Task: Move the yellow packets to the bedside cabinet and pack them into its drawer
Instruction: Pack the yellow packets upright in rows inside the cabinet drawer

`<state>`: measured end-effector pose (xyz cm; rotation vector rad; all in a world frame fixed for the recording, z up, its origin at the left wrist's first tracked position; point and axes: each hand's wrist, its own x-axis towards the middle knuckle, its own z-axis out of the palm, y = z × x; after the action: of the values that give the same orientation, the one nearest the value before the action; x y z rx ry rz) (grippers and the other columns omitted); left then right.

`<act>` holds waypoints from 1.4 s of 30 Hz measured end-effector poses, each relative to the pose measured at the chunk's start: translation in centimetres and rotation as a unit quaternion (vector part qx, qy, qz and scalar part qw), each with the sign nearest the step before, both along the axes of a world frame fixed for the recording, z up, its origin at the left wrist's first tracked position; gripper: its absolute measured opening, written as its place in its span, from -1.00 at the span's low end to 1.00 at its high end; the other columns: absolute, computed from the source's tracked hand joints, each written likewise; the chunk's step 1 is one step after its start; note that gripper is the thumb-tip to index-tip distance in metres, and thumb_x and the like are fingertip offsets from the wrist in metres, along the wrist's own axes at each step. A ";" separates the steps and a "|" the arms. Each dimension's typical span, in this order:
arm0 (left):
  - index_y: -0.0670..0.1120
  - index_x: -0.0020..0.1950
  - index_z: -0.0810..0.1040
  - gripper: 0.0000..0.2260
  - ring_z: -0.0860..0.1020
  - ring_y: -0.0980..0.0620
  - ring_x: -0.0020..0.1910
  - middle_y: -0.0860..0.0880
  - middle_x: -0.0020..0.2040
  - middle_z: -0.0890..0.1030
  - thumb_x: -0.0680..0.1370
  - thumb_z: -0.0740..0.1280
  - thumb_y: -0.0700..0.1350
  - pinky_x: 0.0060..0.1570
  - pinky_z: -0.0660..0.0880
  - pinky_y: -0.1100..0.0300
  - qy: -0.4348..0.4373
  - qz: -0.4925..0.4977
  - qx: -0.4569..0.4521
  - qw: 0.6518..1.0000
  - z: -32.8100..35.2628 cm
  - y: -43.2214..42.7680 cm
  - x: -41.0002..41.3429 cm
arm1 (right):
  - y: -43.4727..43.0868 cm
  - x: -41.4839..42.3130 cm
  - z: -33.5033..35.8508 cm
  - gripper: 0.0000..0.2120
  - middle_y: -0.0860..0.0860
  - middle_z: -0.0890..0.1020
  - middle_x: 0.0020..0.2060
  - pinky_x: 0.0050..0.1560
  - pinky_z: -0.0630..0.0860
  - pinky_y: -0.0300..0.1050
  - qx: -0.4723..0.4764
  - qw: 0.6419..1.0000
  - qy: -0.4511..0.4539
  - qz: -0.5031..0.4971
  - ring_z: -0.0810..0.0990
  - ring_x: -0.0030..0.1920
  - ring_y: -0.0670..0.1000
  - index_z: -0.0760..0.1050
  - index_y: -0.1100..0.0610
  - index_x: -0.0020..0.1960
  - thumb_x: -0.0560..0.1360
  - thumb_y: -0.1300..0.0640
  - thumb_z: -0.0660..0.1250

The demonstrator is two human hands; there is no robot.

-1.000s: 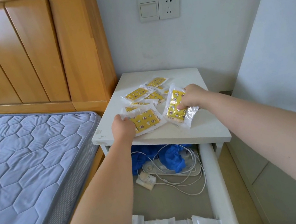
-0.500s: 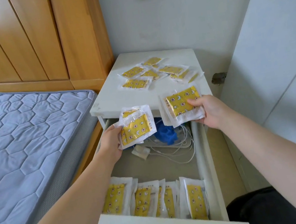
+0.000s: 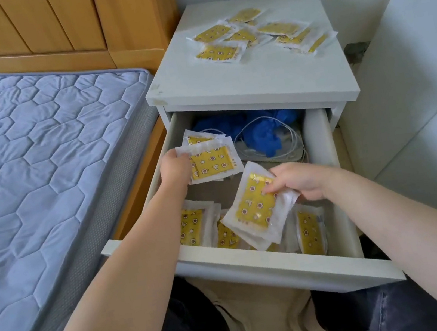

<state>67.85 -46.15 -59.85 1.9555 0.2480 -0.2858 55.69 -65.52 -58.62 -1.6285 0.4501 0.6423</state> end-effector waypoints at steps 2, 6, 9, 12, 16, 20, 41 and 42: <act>-0.18 0.38 0.40 -0.67 0.52 -0.16 0.19 -0.18 0.25 0.53 0.62 0.15 -0.22 0.19 0.48 0.00 0.022 -0.005 0.008 1.000 -0.1 -0.4 -0.1 | 2.3 0.8 -1.2 -0.83 0.14 0.65 0.04 0.15 0.55 0.09 -0.141 0.986 -0.016 0.092 0.63 0.05 0.13 0.52 0.19 0.07 0.49 0.25 0.36; -0.11 0.46 0.31 -0.65 0.46 -0.15 0.28 -0.12 0.31 0.47 0.66 0.10 -0.20 0.27 0.45 -0.01 0.053 -0.011 0.020 0.998 -0.6 -0.6 0.5 | 5.7 2.7 -2.9 -0.51 0.14 0.53 0.23 0.12 0.48 -0.04 -0.297 0.935 -0.007 0.195 0.54 0.19 0.13 0.37 0.24 0.37 0.49 0.14 0.37; -0.10 0.43 0.32 -0.68 0.49 -0.10 0.25 -0.08 0.28 0.50 0.67 0.08 -0.17 0.16 0.49 0.12 0.074 0.005 0.000 0.997 -0.9 -0.6 0.8 | 7.2 2.9 -4.6 -0.55 0.14 0.50 0.24 0.14 0.45 -0.01 -0.381 0.873 0.001 0.305 0.51 0.20 0.14 0.36 0.21 0.36 0.52 0.11 0.30; -0.03 0.50 0.26 -0.62 0.48 -0.11 0.26 -0.06 0.32 0.47 0.66 0.12 -0.17 0.21 0.51 -0.02 0.058 0.010 0.020 0.998 -1.5 -0.6 1.4 | 7.4 2.6 -5.8 -0.55 0.15 0.38 0.32 0.31 0.27 0.10 -0.449 0.822 -0.061 0.344 0.33 0.32 0.18 0.34 0.16 0.33 0.51 0.00 0.29; -0.03 0.51 0.23 -0.60 0.46 -0.12 0.30 -0.06 0.34 0.45 0.66 0.13 -0.18 0.23 0.49 -0.05 0.059 0.012 0.017 0.998 -1.6 -0.8 1.4 | 6.9 1.9 -7.1 -0.33 0.14 0.37 0.37 0.33 0.35 0.04 -0.386 0.846 -0.076 0.359 0.37 0.34 0.16 0.20 0.14 0.47 0.50 -0.17 0.30; -0.04 0.45 0.32 -0.66 0.48 -0.12 0.28 -0.06 0.30 0.49 0.66 0.12 -0.16 0.23 0.49 -0.08 0.055 -0.005 0.023 0.998 -1.9 -0.6 1.3 | 5.6 2.1 -6.9 -0.41 0.12 0.35 0.43 0.36 0.34 0.00 -0.316 0.916 -0.044 0.244 0.38 0.38 0.13 0.19 0.16 0.50 0.57 -0.06 0.24; -0.04 0.21 0.49 -0.69 0.64 0.04 0.05 -0.03 0.09 0.63 0.52 0.35 -0.31 -0.02 0.62 0.13 0.113 -0.374 -0.045 0.919 -1.0 -0.8 -0.9 | 0.3 2.9 -3.7 -0.92 0.02 0.58 -0.12 -0.23 0.38 -0.32 -0.276 0.913 -0.247 -0.173 0.54 -0.09 -0.03 0.50 0.15 -0.02 0.55 0.14 0.29; -0.03 0.22 0.48 -0.68 0.64 0.03 0.04 -0.03 0.09 0.63 0.52 0.35 -0.31 -0.04 0.62 0.14 0.117 -0.382 -0.038 0.916 -1.0 -0.9 -1.0 | 0.4 2.9 -3.8 -0.92 0.02 0.58 -0.12 -0.23 0.39 -0.30 -0.272 0.919 -0.238 -0.160 0.55 -0.10 -0.03 0.49 0.15 -0.02 0.55 0.13 0.29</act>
<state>66.84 -47.04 -60.86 1.8616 -0.3928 -1.0246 58.61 -65.16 -62.45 -2.0949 0.5432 -0.1577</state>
